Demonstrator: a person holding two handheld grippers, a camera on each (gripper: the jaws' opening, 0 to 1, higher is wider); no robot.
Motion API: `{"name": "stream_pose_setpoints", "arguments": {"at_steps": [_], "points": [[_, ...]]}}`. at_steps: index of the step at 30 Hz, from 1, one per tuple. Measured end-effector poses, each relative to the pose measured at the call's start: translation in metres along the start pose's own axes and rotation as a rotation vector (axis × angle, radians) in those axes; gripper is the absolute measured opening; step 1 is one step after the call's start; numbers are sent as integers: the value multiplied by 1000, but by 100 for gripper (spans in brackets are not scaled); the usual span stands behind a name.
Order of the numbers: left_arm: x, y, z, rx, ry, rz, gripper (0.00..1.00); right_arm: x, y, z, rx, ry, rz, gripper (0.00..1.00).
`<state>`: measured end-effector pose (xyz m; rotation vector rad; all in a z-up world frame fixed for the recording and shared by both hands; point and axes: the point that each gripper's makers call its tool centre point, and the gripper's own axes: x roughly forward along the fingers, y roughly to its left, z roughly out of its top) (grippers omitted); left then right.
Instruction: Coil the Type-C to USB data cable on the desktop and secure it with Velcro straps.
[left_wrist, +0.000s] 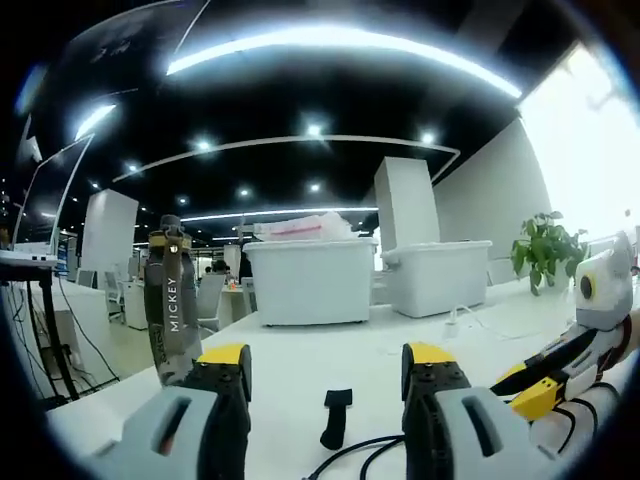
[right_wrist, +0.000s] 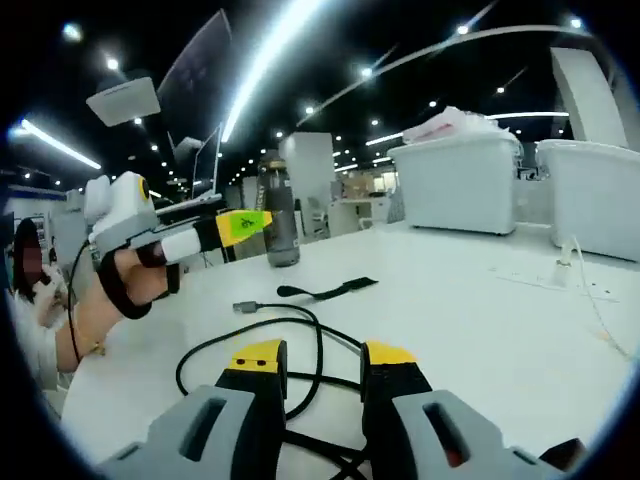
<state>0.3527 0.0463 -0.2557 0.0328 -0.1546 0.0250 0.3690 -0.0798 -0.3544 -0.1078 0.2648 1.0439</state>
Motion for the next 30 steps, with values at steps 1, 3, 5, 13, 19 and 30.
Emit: {"name": "stream_pose_setpoints", "arguments": {"at_steps": [1,3,5,13,19,30], "points": [[0,-1,1,0,-1,-4,60,6,0,-1,-5,6,0,28],[-1,-2,2,-2,-5,-8,60,14,-1,-5,-8,25,1,28],[0,-3,4,-10,-11,-13,60,19,0,-12,-28,64,-3,27],[1,-4,7,-22,-19,-21,60,35,2,-17,-98,164,10,17],[1,-9,2,-11,-6,-32,60,35,13,-17,-245,236,64,3],[-1,-38,15,26,-67,-144,60,-31,-1,27,-359,28,-82,2]]}}
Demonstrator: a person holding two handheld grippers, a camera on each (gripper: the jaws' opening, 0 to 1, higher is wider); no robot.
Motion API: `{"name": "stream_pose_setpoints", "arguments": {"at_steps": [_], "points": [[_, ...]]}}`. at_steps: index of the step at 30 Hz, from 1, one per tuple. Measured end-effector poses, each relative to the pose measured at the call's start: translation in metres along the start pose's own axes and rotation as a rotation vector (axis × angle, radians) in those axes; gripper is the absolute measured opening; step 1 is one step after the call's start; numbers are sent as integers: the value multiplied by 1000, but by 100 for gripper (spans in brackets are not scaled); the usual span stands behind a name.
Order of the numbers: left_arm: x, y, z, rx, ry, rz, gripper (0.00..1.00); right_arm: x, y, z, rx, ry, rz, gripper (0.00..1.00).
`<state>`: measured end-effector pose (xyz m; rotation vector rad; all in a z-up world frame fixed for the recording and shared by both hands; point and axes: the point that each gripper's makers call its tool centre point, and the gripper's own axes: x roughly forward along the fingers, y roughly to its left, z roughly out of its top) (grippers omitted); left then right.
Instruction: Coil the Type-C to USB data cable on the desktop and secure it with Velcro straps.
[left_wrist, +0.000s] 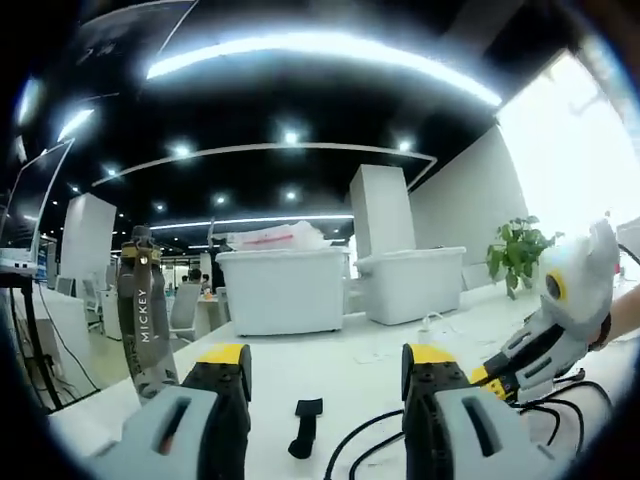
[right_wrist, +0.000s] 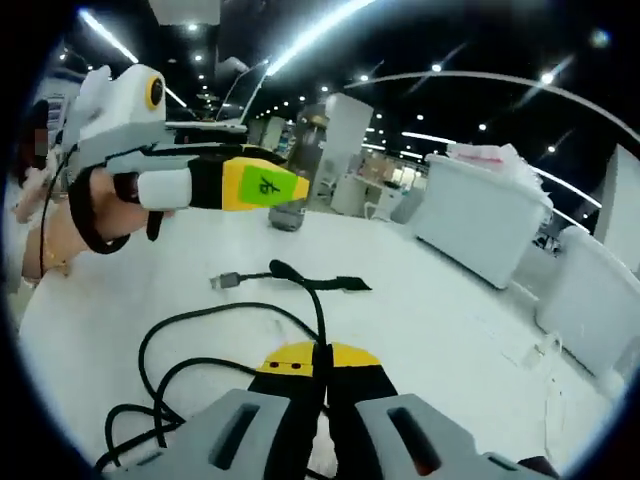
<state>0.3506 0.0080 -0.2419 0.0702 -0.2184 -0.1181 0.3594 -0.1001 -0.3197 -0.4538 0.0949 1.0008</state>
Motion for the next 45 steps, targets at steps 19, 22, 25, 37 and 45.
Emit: {"name": "stream_pose_setpoints", "arguments": {"at_steps": [19,22,25,37,45], "points": [[-16,-119,-8,171,-31,-458,39,-101,-18,12,-66,-259,-139,2],[-17,-124,-11,192,-25,-482,33,-100,-13,16,-69,-269,-119,2],[-19,-126,-12,223,-27,-490,21,-102,-7,19,-75,-282,-108,2],[-20,-124,-13,422,-47,-447,4,-105,0,26,-43,-327,-82,3],[-12,-93,-2,218,-54,-357,4,-133,-33,55,292,-564,-86,21]]}}
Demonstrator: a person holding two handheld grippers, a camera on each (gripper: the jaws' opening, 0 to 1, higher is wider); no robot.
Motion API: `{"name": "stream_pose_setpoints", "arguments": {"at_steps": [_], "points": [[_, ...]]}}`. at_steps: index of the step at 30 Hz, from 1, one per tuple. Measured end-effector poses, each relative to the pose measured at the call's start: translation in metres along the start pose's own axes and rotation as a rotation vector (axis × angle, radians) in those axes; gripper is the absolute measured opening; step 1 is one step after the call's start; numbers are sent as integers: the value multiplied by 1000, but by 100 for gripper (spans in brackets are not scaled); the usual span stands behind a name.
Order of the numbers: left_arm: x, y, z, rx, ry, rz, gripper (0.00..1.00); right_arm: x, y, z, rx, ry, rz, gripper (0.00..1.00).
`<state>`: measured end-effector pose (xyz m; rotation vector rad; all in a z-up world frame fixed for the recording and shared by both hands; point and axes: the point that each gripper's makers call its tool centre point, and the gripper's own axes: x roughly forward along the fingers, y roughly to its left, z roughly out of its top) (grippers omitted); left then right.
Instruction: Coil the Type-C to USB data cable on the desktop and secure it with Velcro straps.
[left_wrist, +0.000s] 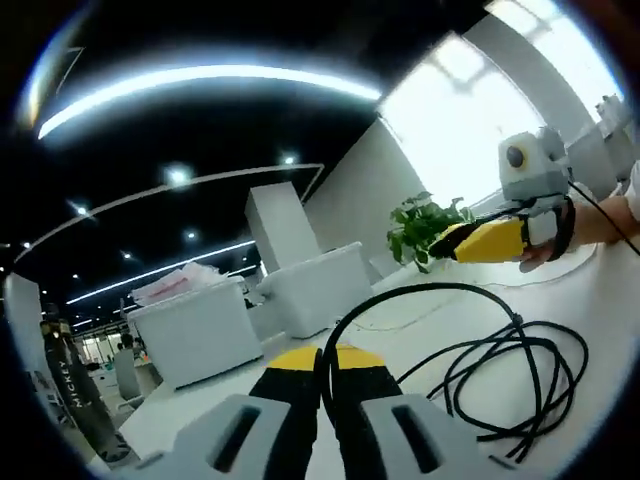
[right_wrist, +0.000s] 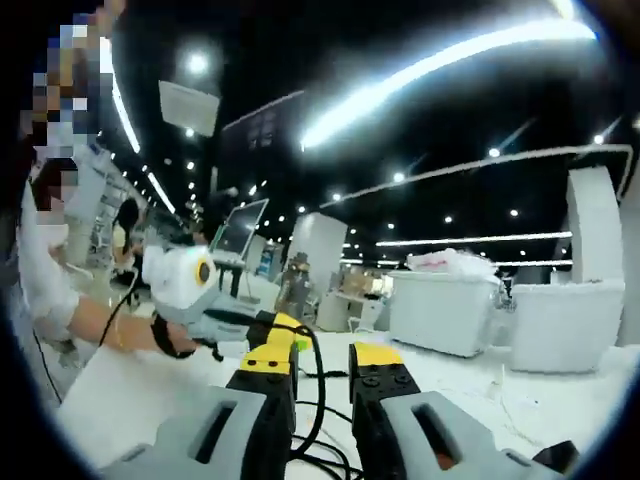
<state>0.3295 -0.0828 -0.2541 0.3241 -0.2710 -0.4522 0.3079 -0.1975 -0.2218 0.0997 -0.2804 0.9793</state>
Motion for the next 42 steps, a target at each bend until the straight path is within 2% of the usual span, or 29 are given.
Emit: {"name": "stream_pose_setpoints", "arguments": {"at_steps": [1,2,4,5,8,10,11,13,15,16,17,18,19,20,23,25,27,29,32,34,37,40,42], "points": [[-1,3,3,-15,-14,7,4,-2,-16,-2,38,6,-54,20],[-2,5,7,-27,-30,10,4,-5,-30,-12,50,52,-108,20],[-5,6,14,-23,-51,16,4,-10,-51,-44,52,201,-180,20],[-5,6,18,-10,-65,19,4,-11,-55,-61,78,265,-195,20],[-8,2,28,24,-99,16,4,-9,-51,-97,217,356,-177,21],[-9,-1,34,45,-118,8,4,-6,-42,-112,321,394,-145,23],[-10,-3,35,52,-122,2,4,-4,-39,-116,346,406,-131,23],[-10,-9,39,63,-134,-15,4,0,-37,-122,345,426,-124,23],[-10,-13,41,71,-142,-26,4,0,-37,-131,305,488,-126,22],[-11,-15,43,76,-148,-33,4,0,-39,-135,260,510,-134,15],[-10,-17,43,79,-149,-43,4,1,-43,-133,237,500,-160,6],[-9,-19,42,80,-147,-46,4,0,-44,-132,240,494,-175,5],[-8,-20,39,82,-134,-45,4,4,-40,-122,215,449,-130,4],[-7,-19,35,83,-117,-40,4,6,-42,-112,212,408,-120,4],[-5,-5,19,91,-47,34,4,8,-40,-78,181,285,-99,3],[-4,-2,16,62,-41,34,4,6,-37,-57,112,213,-94,3],[-4,-5,18,4,-65,6,4,2,-32,-43,39,174,-82,3],[-5,-7,21,10,-77,-1,4,-1,-28,-37,-15,153,-96,3],[-4,-12,21,88,-69,-7,4,-2,-20,-31,-28,120,-84,3],[-3,-14,20,91,-69,-12,4,-3,-14,-22,-31,85,-72,3],[-3,-16,21,105,-76,-14,4,-4,-6,-8,-80,49,-61,2],[-3,-15,23,132,-83,1,5,-4,-1,-2,-134,35,-62,2],[-3,-14,22,131,-83,3,5,-4,1,-1,-134,29,-54,2]]}}
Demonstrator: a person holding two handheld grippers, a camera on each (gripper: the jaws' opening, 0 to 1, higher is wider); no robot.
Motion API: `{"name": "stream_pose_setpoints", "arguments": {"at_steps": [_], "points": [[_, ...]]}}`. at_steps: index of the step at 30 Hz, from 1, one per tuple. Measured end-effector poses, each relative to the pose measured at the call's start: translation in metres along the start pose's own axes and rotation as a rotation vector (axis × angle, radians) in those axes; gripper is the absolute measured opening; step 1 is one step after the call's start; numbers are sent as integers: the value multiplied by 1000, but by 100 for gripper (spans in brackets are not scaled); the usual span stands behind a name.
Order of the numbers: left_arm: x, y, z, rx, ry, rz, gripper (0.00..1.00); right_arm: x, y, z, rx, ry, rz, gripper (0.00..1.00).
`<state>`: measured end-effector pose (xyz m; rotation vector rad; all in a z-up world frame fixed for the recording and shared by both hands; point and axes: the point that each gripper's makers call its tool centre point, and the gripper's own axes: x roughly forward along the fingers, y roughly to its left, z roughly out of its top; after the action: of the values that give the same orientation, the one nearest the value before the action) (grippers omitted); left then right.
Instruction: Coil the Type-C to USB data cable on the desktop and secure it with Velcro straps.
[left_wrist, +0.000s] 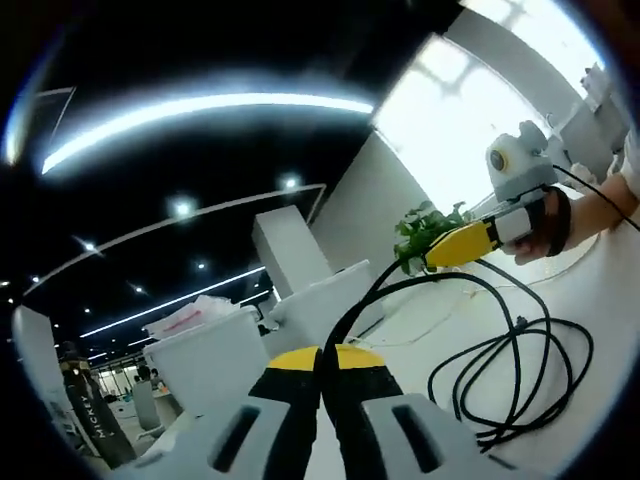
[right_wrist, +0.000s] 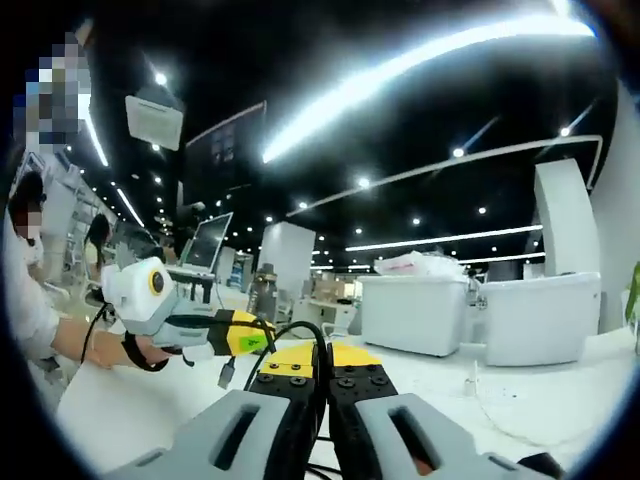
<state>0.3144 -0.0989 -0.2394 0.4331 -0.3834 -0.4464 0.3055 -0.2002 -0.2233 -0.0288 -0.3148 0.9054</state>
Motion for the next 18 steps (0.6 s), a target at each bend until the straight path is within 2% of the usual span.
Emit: {"name": "stream_pose_setpoints", "arguments": {"at_steps": [5,10,12,13,14,18], "points": [[1,-2,-5,-14,17,-1,12,1,2,2,2,-12,3,2],[2,-4,-8,17,32,-6,13,1,15,3,83,-17,73,2],[1,-2,-7,45,34,-1,11,2,18,2,105,-9,94,2],[1,-1,-7,63,38,2,6,2,18,1,108,-7,92,2],[0,2,-8,105,54,9,5,2,18,1,114,-7,97,2],[0,1,-10,91,54,-9,4,2,19,-4,166,5,94,3]]}}
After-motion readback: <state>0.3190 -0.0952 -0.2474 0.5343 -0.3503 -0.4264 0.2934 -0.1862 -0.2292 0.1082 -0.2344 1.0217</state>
